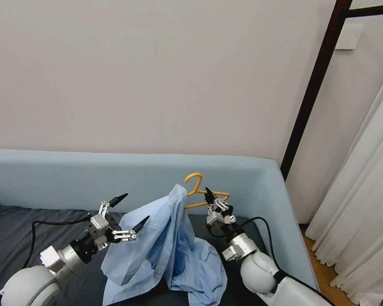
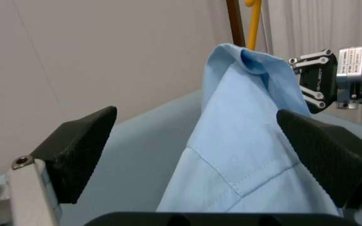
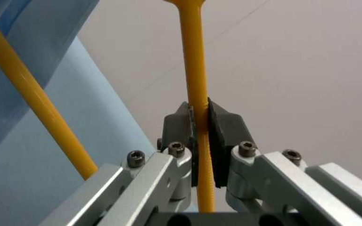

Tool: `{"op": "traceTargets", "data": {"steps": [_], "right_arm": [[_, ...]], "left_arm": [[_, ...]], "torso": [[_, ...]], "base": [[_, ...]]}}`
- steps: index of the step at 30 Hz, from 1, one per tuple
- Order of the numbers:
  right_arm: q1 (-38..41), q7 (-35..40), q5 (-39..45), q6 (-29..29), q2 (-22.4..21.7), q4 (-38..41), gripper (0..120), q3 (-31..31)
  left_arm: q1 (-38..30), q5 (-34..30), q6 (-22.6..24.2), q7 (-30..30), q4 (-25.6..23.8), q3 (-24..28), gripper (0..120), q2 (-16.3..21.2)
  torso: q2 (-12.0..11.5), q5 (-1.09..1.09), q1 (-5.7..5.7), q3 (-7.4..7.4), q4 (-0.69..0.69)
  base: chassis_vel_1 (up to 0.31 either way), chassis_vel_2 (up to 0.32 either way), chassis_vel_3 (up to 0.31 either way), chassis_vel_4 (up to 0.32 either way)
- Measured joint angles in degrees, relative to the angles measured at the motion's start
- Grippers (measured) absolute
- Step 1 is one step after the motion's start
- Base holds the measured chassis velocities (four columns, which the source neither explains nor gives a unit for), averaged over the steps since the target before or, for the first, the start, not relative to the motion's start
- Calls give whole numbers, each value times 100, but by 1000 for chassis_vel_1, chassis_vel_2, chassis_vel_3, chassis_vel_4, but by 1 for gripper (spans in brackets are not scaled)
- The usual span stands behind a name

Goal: Pick up the clothes from the sofa and hang them on the clothes hanger.

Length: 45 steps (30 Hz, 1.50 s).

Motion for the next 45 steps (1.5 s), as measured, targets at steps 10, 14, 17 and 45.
{"op": "traceTargets", "data": {"steps": [10, 14, 17, 45], "right_arm": [[-2, -6, -141, 68, 0, -64, 5, -37], [0, -5, -251, 79, 42, -81, 5, -44], [4, -6, -363, 99, 55, -79, 5, -13], [130, -26, -430, 223, 184, -5, 5, -193]], "left_arm": [[47, -133, 39, -14, -79, 44, 93, -253], [-48, -403, 239, -18, -53, 149, 89, -208], [-86, -591, 398, 49, -27, 220, 89, -102], [-153, 212, 1033, -482, 1, 561, 14, 50]], "torso": [[0, 0, 0, 0, 0], [0, -1, 0, 0, 0], [0, 0, 0, 0, 0], [0, 0, 0, 0, 0]], "base": [[0, 0, 0, 0], [0, 0, 0, 0], [0, 0, 0, 0], [0, 0, 0, 0]]}}
